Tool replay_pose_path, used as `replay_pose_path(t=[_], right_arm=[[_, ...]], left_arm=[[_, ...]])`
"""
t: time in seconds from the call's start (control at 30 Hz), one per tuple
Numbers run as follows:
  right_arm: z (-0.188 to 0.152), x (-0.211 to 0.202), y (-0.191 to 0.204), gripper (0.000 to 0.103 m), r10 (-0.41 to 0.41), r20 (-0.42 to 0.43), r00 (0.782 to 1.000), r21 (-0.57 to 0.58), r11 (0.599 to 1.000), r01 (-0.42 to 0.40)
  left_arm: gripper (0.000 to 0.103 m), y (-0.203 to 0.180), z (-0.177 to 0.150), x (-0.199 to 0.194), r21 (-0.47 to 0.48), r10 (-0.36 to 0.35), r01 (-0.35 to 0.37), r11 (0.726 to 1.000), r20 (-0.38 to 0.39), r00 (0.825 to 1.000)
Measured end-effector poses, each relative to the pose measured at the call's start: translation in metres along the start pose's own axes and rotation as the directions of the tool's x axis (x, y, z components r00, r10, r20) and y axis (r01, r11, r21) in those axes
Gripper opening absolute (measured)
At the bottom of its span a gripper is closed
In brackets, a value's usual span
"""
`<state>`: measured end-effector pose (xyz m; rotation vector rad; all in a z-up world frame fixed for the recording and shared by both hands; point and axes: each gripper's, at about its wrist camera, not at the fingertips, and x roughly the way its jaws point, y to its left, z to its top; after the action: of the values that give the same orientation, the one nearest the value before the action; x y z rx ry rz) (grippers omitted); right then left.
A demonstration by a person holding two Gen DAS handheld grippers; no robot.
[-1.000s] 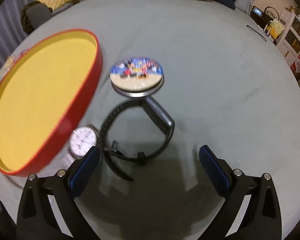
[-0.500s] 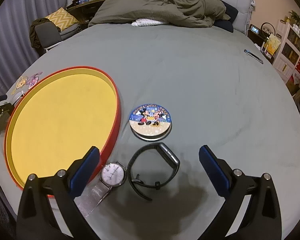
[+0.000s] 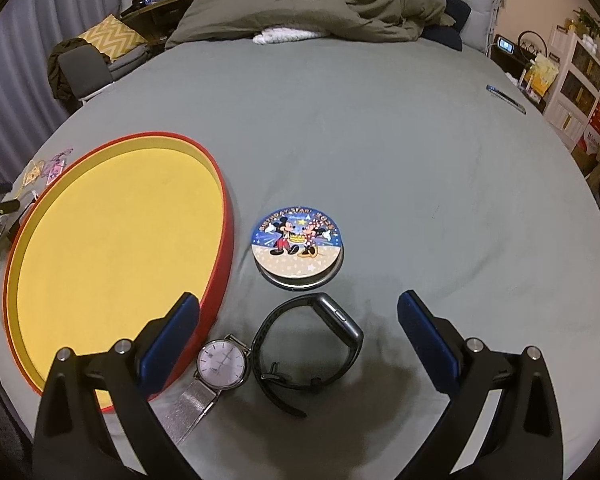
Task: Organize jewelry
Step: 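Grasp the white band with the left tool while the right tool grasps the black fitness band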
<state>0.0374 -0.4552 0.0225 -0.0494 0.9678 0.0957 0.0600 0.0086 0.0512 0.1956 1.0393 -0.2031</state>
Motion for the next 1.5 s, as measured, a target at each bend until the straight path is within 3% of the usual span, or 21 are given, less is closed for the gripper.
replay_pose_path(t=[0.1,0.33,0.77,0.8,0.9,1.1,1.37,1.4,1.5], right_arm=[[0.000,0.006,-0.001,0.095,0.003,-0.019,1.000,0.007,1.000,-0.003],[0.000,0.018,-0.002,0.095,-0.006,-0.061,0.998,0.005,1.000,0.006],[-0.013,0.040,-0.022,0.095,0.014,-0.146,0.989,0.078,0.997,-0.003],[-0.014,0.041,-0.023,0.094,0.019,-0.149,0.989,0.082,0.997,-0.007],[-0.015,0.043,-0.023,0.066,0.042,-0.164,0.986,0.102,0.994,-0.026],[-0.015,0.047,-0.018,0.064,0.001,-0.188,0.982,0.079,0.997,0.014],[-0.018,0.041,-0.018,0.048,-0.008,-0.197,0.980,0.064,0.998,0.021],[-0.019,0.040,-0.017,0.047,-0.004,-0.197,0.980,0.067,0.998,0.018],[-0.021,0.037,-0.021,0.045,-0.008,-0.196,0.981,0.062,0.998,0.020]], left_arm=[[0.098,0.005,-0.007,0.020,-0.067,-0.009,0.005,0.998,-0.052,0.999],[0.098,0.001,-0.015,0.036,-0.044,0.030,-0.033,0.998,-0.072,0.997],[0.098,0.005,-0.021,0.041,-0.083,0.007,-0.012,0.996,-0.058,0.998],[0.098,0.004,-0.020,0.041,-0.082,0.007,-0.012,0.997,-0.059,0.998],[0.098,0.006,-0.022,0.042,-0.073,0.001,-0.005,0.997,-0.048,0.999],[0.098,0.005,-0.027,0.041,-0.054,-0.003,0.002,0.999,-0.034,0.999],[0.098,0.009,-0.023,0.042,-0.052,-0.032,0.029,0.998,-0.056,0.998],[0.096,0.008,-0.024,0.041,-0.050,-0.025,0.023,0.999,-0.050,0.998],[0.076,0.010,-0.023,0.035,-0.052,-0.004,0.002,0.999,-0.025,1.000]])
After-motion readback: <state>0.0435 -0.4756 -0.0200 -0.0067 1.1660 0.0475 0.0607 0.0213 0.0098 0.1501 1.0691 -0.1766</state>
